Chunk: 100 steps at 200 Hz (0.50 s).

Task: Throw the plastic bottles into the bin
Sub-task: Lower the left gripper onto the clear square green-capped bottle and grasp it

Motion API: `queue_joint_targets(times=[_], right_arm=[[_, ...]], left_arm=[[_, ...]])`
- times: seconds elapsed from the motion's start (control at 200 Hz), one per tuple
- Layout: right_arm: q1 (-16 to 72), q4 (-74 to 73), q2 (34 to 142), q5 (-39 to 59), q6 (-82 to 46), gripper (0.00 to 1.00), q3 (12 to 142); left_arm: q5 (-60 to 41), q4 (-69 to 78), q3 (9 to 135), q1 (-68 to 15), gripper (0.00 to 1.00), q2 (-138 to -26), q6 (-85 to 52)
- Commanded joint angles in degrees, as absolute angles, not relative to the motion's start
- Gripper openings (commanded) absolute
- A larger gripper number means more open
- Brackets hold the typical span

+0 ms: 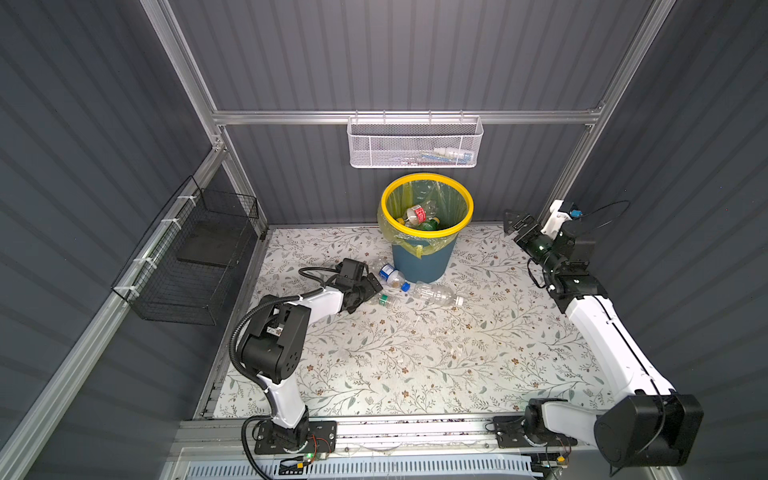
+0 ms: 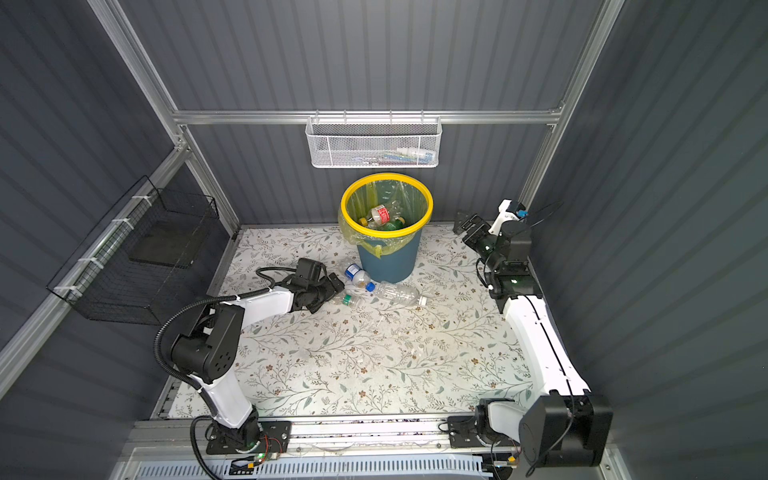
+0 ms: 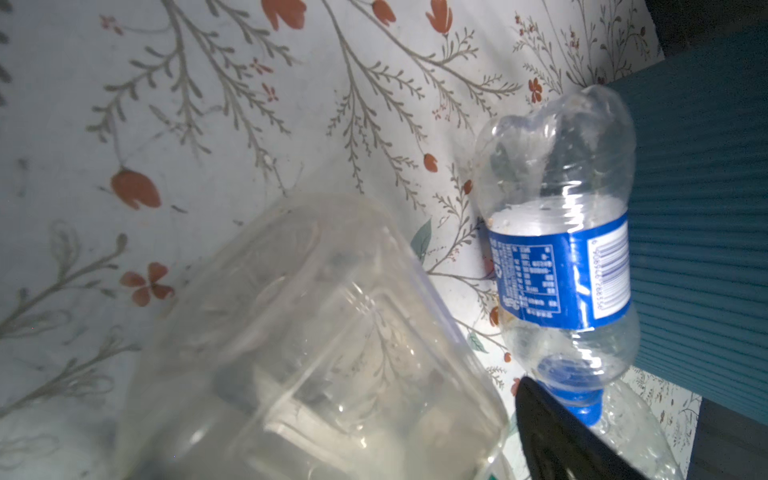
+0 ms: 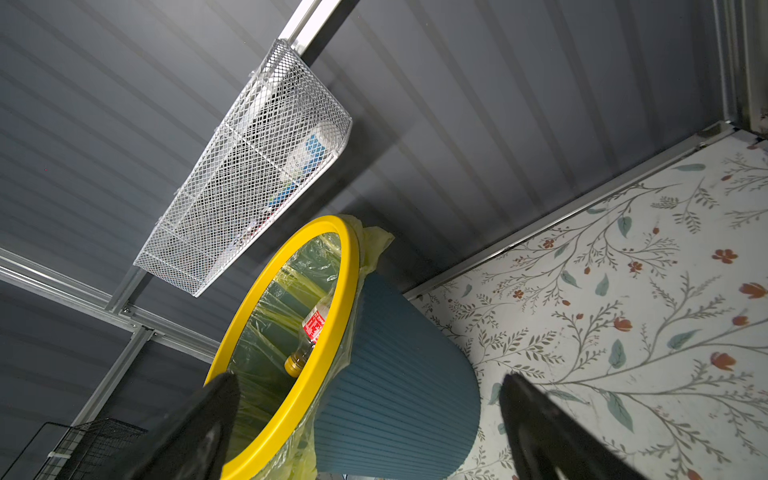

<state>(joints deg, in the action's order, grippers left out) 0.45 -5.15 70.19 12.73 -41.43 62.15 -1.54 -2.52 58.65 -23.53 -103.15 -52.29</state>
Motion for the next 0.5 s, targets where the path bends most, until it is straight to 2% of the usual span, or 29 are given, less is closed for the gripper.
queue_joint_targets(times=[0.0,0.275,0.495], right_arm=[[0.2,-6.4,70.2,13.4,-41.6,0.99,61.0],[0.0,-6.0,70.0,13.8,-41.7,0.99,60.6],[-0.2,-5.4,69.5,13.6,-41.5,0.99,60.1]], left_arm=[[-1.3,-4.7,60.1,-23.4,0.93,-104.5,-48.8],[-3.5,-8.5,61.2,-23.0,0.78,-104.5,-40.9],[-3.9,-13.3,61.5,-22.3,0.75,-101.9,-33.3]])
